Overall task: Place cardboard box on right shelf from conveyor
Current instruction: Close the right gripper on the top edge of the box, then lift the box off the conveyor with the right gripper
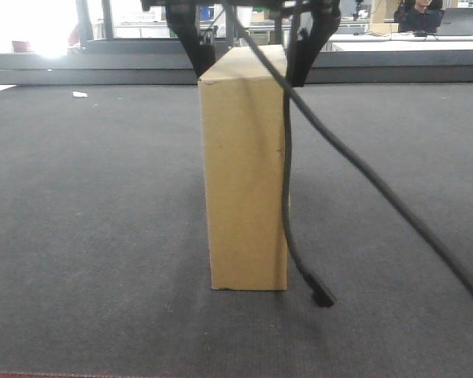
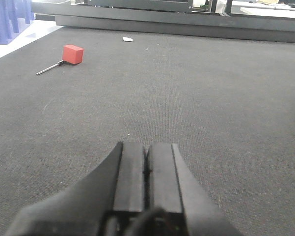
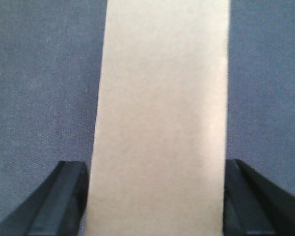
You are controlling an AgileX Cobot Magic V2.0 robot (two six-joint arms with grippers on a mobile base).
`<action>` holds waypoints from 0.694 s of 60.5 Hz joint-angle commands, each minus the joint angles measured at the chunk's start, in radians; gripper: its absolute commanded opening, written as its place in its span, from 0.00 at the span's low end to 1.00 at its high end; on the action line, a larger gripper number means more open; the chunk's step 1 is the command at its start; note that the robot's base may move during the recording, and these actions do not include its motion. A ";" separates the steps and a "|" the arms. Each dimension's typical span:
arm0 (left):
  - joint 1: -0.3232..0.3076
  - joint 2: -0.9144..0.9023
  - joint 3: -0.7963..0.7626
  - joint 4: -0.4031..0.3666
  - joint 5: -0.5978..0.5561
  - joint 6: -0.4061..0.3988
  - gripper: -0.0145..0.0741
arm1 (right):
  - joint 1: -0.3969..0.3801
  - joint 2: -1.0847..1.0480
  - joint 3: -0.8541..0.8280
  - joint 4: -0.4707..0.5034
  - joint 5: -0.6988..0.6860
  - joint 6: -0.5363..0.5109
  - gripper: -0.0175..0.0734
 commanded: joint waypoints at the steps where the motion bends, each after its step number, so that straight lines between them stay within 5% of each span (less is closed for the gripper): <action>1: 0.002 -0.015 0.008 -0.006 -0.084 0.000 0.03 | -0.006 -0.048 -0.033 -0.031 -0.013 0.002 0.72; 14: 0.002 -0.015 0.008 -0.006 -0.084 0.000 0.03 | -0.014 -0.049 -0.033 -0.028 -0.013 0.001 0.43; 42: 0.002 -0.015 0.008 -0.006 -0.084 0.000 0.03 | -0.069 -0.207 -0.033 -0.016 -0.086 -0.317 0.42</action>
